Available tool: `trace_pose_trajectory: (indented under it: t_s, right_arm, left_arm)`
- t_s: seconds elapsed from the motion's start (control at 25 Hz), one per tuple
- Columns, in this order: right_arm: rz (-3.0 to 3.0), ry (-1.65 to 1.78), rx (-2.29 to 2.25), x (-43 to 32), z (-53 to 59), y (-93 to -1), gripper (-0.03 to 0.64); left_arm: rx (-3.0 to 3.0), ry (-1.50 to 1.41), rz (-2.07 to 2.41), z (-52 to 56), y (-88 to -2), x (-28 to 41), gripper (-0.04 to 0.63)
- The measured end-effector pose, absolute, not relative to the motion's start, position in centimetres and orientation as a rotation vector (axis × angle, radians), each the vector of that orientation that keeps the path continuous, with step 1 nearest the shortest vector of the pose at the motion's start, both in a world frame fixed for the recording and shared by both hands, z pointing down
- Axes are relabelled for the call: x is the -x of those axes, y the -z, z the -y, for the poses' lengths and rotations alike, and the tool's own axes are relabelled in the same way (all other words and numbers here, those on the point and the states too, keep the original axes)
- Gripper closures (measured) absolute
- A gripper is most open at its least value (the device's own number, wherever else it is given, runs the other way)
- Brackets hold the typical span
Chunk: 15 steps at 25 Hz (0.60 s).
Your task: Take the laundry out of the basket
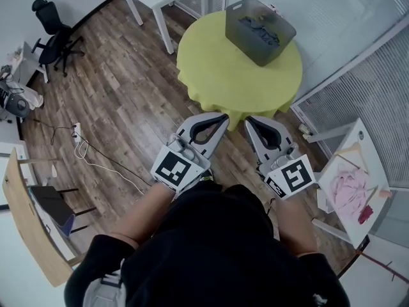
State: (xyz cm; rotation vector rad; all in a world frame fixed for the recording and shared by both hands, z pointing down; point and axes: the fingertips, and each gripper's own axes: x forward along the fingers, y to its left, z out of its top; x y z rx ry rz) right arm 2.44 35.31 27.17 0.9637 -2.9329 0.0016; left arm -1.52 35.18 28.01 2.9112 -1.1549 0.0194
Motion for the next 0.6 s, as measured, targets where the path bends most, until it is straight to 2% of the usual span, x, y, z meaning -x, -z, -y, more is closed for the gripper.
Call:
trace_pose_trajectory:
  t_s: [0.6]
  right_arm:
    - [2.893, 0.023, -0.986, -3.2, -29.8, -27.9, 0.594]
  left_arm:
    - [-2.915, -0.042, 1.123, -29.9, -29.2, 0.4, 0.585]
